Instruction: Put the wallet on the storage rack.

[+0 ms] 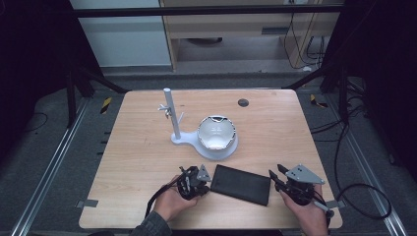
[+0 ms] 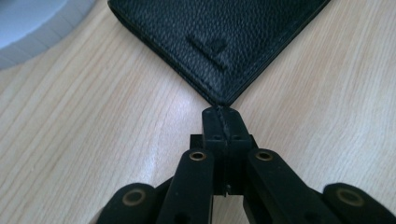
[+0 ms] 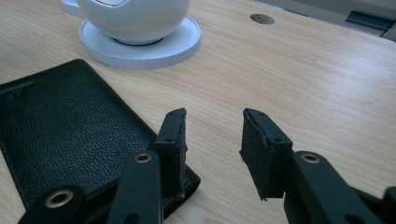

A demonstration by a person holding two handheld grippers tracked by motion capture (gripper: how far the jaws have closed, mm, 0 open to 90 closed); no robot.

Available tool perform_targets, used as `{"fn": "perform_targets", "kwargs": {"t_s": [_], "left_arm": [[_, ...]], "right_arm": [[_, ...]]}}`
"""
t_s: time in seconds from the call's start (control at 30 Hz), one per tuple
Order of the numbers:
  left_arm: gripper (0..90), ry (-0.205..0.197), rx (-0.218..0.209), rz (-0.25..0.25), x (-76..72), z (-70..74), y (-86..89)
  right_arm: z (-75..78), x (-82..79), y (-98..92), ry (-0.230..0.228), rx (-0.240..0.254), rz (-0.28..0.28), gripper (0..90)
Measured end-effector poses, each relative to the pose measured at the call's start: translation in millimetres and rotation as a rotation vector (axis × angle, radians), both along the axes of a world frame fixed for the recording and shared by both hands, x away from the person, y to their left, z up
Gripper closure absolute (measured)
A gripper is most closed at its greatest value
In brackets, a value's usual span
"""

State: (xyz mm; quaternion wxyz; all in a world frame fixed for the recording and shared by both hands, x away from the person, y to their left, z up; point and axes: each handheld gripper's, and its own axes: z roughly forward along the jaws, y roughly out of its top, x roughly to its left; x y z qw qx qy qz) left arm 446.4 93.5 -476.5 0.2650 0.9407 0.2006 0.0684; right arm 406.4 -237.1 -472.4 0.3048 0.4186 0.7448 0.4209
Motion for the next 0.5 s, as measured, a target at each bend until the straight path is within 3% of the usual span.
{"fn": "perform_targets", "kwargs": {"t_s": [0.17, 0.27, 0.5], "left_arm": [[90.0, -0.007, -0.023, 0.000, -0.2, 0.9, 0.8], [90.0, -0.017, -0.059, 0.016, 0.3, 4.2, 3.4], [90.0, -0.029, -0.125, 0.039, 2.2, 12.5, 6.6]], "right_arm": [[0.4, -0.5, 4.5, 0.004, 0.002, 0.023, 59.4], [0.8, -1.1, 9.3, 0.012, 0.015, 0.051, 56.2], [4.5, -5.3, 38.2, 0.067, -0.006, 0.186, 40.6]]}}
